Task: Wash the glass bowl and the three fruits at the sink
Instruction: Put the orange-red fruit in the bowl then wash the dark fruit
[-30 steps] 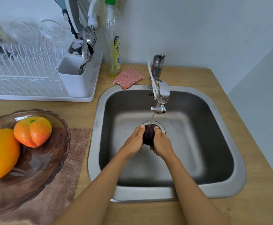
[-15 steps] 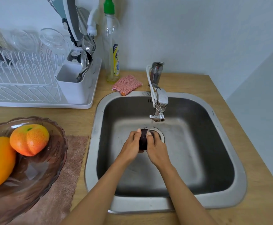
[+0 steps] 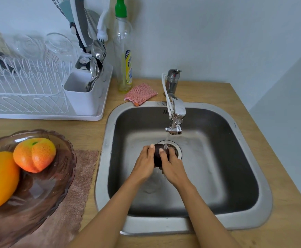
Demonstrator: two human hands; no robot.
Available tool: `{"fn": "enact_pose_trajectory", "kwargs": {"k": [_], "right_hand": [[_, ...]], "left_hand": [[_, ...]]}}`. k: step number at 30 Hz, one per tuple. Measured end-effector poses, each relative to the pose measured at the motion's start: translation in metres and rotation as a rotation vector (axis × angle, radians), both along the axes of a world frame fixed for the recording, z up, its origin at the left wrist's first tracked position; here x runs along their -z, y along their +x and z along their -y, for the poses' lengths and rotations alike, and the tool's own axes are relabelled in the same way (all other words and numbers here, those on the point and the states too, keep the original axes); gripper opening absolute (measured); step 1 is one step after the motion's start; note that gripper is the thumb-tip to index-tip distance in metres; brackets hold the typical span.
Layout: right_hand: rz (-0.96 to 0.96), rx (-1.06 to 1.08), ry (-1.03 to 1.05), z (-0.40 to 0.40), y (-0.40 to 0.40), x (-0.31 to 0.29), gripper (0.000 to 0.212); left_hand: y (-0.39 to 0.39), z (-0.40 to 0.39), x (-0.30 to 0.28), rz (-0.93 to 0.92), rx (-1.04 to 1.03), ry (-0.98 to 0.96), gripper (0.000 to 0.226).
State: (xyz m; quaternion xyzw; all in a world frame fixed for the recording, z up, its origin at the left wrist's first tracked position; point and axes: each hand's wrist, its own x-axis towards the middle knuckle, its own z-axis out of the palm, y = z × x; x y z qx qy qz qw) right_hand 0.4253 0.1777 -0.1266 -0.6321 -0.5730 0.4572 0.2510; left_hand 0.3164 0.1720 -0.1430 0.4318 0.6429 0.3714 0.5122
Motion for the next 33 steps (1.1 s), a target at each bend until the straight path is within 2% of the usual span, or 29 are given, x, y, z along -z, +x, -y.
{"fn": "enact_pose_trajectory", "kwargs": {"k": [2, 5, 8, 11, 14, 18, 21, 24, 28, 33], "right_hand": [[0.017, -0.005, 0.002, 0.0, 0.001, -0.001, 0.032], [0.029, 0.05, 0.005, -0.003, 0.001, 0.0, 0.028], [0.008, 0.051, -0.041, -0.005, 0.0, -0.003, 0.034], [-0.016, -0.032, -0.107, -0.001, 0.003, -0.005, 0.045], [-0.003, -0.136, -0.089, 0.003, 0.007, 0.002, 0.051], [0.082, -0.049, -0.059, -0.001, 0.011, -0.001, 0.046], [0.173, 0.062, -0.104, -0.008, 0.012, 0.002, 0.054], [0.153, 0.107, -0.126, -0.012, 0.011, 0.004, 0.056], [0.085, 0.01, -0.154, -0.008, 0.012, 0.0, 0.062], [0.116, -0.199, -0.044, 0.006, 0.008, 0.007, 0.054]], "left_hand": [[0.0, 0.0, 0.003, -0.015, 0.027, -0.014, 0.041], [0.003, 0.002, 0.003, -0.062, 0.064, -0.013, 0.043], [0.001, 0.0, 0.002, -0.09, 0.012, -0.022, 0.05], [-0.003, -0.004, 0.002, -0.045, -0.063, -0.071, 0.062], [-0.006, -0.008, 0.002, 0.038, -0.084, -0.161, 0.067], [-0.003, -0.005, -0.002, 0.049, 0.042, -0.147, 0.057], [0.0, -0.002, -0.002, -0.032, 0.13, -0.106, 0.044], [0.0, -0.001, -0.006, -0.012, 0.142, -0.078, 0.039], [-0.003, -0.003, -0.006, -0.016, 0.054, -0.033, 0.029], [-0.007, -0.007, -0.001, 0.034, -0.124, -0.142, 0.049]]}}
